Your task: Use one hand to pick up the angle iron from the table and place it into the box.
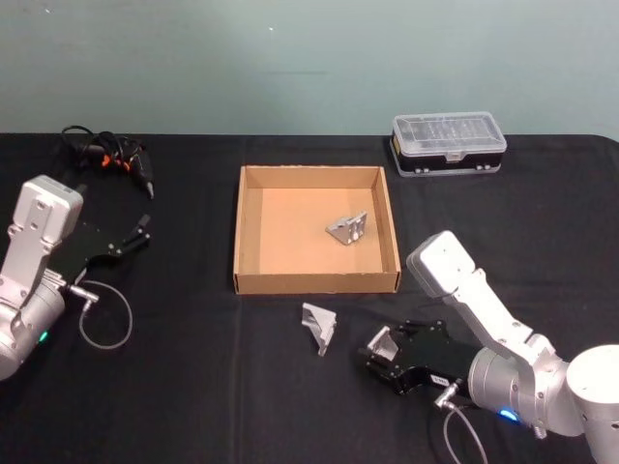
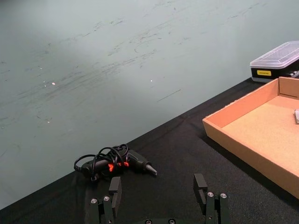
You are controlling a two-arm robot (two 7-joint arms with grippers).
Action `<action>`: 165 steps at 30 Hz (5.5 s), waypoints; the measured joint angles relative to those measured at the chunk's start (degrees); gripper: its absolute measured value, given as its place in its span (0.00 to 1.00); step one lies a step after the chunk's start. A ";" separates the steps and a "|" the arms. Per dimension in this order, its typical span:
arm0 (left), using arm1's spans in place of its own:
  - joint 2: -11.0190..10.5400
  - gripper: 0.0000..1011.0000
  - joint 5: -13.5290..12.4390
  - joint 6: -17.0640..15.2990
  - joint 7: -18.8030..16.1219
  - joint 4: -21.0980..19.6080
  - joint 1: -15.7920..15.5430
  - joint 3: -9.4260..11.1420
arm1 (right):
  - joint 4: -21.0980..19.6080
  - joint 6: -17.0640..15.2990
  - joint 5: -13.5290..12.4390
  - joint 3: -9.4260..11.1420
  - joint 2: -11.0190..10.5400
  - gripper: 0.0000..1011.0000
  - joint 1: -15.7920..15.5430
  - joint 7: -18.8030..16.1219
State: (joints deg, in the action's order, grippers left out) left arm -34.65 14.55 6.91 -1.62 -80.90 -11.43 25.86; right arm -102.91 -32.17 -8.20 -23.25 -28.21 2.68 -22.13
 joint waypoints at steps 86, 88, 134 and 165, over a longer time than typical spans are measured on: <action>0.00 1.00 0.00 0.00 0.00 0.00 0.00 0.00 | 46.74 2.02 5.92 -6.99 24.12 0.62 37.78 -2.41; 0.00 1.00 0.00 0.00 0.00 0.00 0.00 0.00 | 46.70 1.99 5.91 -7.00 24.11 0.67 37.79 -2.43; 0.00 1.00 0.00 0.00 0.00 0.00 0.00 0.00 | 16.81 -6.33 2.95 -4.71 12.49 0.99 22.59 -6.25; 0.00 1.00 0.00 0.00 0.00 0.00 0.00 0.00 | 6.47 -4.48 -0.46 -5.87 4.07 0.99 11.14 -5.31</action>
State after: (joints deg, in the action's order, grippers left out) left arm -34.65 14.55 6.91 -1.62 -80.90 -11.43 25.86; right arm -96.43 -36.65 -8.66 -29.13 -24.14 13.83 -27.44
